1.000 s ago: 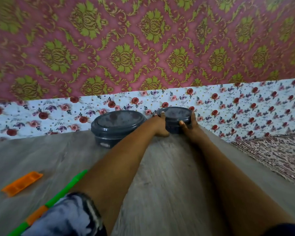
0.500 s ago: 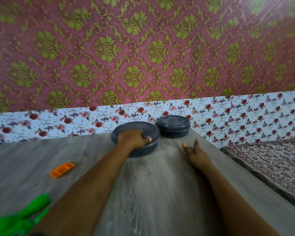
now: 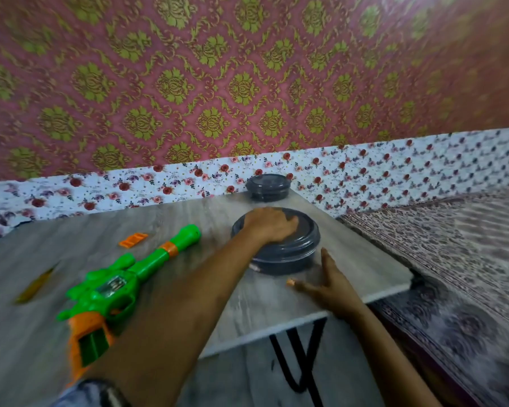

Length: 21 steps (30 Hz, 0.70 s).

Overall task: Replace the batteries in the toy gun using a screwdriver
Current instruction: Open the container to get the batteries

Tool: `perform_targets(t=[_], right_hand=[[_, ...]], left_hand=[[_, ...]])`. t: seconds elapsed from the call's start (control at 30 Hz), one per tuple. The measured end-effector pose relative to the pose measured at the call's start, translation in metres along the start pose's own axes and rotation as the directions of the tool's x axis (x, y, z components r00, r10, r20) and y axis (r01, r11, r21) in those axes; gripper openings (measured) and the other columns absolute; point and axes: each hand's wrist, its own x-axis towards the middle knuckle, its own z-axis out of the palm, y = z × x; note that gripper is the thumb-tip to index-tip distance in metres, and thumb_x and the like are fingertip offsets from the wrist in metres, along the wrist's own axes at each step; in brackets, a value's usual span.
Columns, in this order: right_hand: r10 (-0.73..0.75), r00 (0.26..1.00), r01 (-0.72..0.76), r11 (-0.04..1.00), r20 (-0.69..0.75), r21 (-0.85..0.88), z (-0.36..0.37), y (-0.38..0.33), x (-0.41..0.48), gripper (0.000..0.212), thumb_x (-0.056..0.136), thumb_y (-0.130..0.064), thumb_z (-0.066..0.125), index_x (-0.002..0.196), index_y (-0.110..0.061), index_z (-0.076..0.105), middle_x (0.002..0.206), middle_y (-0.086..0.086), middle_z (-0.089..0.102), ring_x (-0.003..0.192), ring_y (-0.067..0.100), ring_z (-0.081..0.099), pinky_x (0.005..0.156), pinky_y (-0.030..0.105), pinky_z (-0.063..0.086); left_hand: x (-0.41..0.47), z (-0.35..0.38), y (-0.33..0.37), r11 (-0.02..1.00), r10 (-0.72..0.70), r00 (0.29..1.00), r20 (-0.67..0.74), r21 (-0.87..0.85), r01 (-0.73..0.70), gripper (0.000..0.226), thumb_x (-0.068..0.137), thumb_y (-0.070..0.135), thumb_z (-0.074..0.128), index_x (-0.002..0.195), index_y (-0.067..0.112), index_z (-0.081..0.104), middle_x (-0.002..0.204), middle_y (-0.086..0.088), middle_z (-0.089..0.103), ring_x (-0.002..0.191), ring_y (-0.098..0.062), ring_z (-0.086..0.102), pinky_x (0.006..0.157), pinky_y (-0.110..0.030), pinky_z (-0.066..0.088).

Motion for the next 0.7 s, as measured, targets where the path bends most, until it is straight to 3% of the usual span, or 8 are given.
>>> perform_targets(t=[0.07, 0.17, 0.23, 0.3, 0.4, 0.47, 0.57, 0.7], right_hand=[[-0.038, 0.998, 0.038, 0.999, -0.056, 0.010, 0.000, 0.001, -0.017, 0.108, 0.064, -0.044, 0.081, 0.146, -0.016, 0.018, 0.148, 0.001, 0.034, 0.134, 0.021, 0.036, 0.108, 0.030, 0.031], [-0.045, 0.993, 0.050, 0.998, -0.111, 0.039, 0.001, 0.002, -0.033, 0.110, 0.060, -0.039, 0.085, 0.145, -0.015, 0.020, 0.139, -0.004, 0.038, 0.132, 0.019, 0.037, 0.108, 0.028, 0.032], [-0.043, 0.990, 0.043, 0.999, -0.134, -0.002, 0.004, 0.003, -0.037, 0.115, 0.057, -0.043, 0.085, 0.146, -0.014, 0.018, 0.145, 0.003, 0.037, 0.134, 0.023, 0.037, 0.111, 0.037, 0.033], [-0.029, 0.987, 0.014, 0.996, -0.159, -0.092, 0.008, 0.003, -0.037, 0.117, 0.058, -0.050, 0.082, 0.147, -0.013, 0.016, 0.149, 0.008, 0.034, 0.135, 0.025, 0.036, 0.112, 0.040, 0.032], [0.012, 0.978, -0.062, 0.970, -0.208, -0.236, 0.020, 0.002, -0.032, 0.120, 0.059, -0.067, 0.071, 0.147, -0.010, 0.014, 0.152, 0.007, 0.029, 0.139, 0.024, 0.029, 0.116, 0.039, 0.020], [0.062, 0.960, -0.138, 0.954, -0.274, -0.268, 0.027, 0.000, -0.030, 0.123, 0.058, -0.072, 0.068, 0.147, -0.008, 0.014, 0.154, 0.007, 0.026, 0.141, 0.023, 0.024, 0.117, 0.039, 0.011], [0.091, 0.938, -0.195, 0.936, -0.334, -0.293, 0.033, -0.003, -0.027, 0.126, 0.056, -0.076, 0.067, 0.148, -0.008, 0.014, 0.155, 0.008, 0.022, 0.143, 0.023, 0.021, 0.118, 0.039, 0.006], [0.108, 0.920, -0.235, 0.923, -0.377, -0.306, 0.037, -0.004, -0.026, 0.125, 0.058, -0.077, 0.064, 0.149, -0.008, 0.012, 0.157, 0.008, 0.019, 0.145, 0.022, 0.015, 0.118, 0.038, 0.004]], left_hand=[[-0.020, -0.004, 0.011, 0.999, 0.032, 0.999, 0.005, -0.013, -0.032, 0.051, 0.099, 0.044, 0.028, 0.115, 0.010, 0.062, 0.112, -0.012, 0.060, 0.103, -0.027, 0.055, 0.076, -0.030, 0.037], [-0.043, -0.004, 0.010, 0.989, 0.107, 0.994, 0.011, -0.107, -0.105, 0.032, 0.094, 0.033, 0.041, 0.086, 0.015, 0.066, 0.079, -0.003, 0.057, 0.078, -0.019, 0.051, 0.062, -0.026, 0.037], [-0.053, 0.003, 0.000, 0.974, 0.174, 0.982, 0.071, -0.162, -0.161, 0.027, 0.092, 0.027, 0.048, 0.104, 0.016, 0.069, 0.104, -0.003, 0.067, 0.096, -0.020, 0.057, 0.081, -0.028, 0.046], [-0.061, 0.009, -0.012, 0.977, 0.203, 0.964, 0.169, -0.106, -0.187, 0.047, 0.092, 0.035, 0.053, 0.137, 0.025, 0.048, 0.145, -0.002, 0.045, 0.132, -0.022, 0.040, 0.109, -0.033, 0.032], [-0.069, 0.007, -0.024, 0.976, 0.202, 0.939, 0.277, -0.138, -0.169, 0.074, 0.084, 0.041, 0.066, 0.146, 0.036, 0.027, 0.158, -0.004, 0.017, 0.145, -0.021, 0.016, 0.117, -0.034, 0.017], [-0.070, 0.003, -0.024, 0.974, 0.224, 0.930, 0.292, -0.099, -0.204, 0.083, 0.080, 0.033, 0.072, 0.148, 0.036, 0.024, 0.158, -0.001, 0.017, 0.144, -0.019, 0.018, 0.113, -0.030, 0.020], [-0.068, -0.002, -0.021, 0.951, 0.244, 0.946, 0.215, 0.136, -0.276, 0.082, 0.078, 0.031, 0.073, 0.145, 0.043, 0.027, 0.151, 0.005, 0.036, 0.131, -0.020, 0.039, 0.096, -0.028, 0.036], [-0.066, -0.005, -0.020, 0.910, 0.301, 0.945, 0.129, 0.257, -0.325, 0.075, 0.076, 0.041, 0.072, 0.141, 0.044, 0.035, 0.140, 0.009, 0.048, 0.119, -0.018, 0.047, 0.080, -0.024, 0.033]])
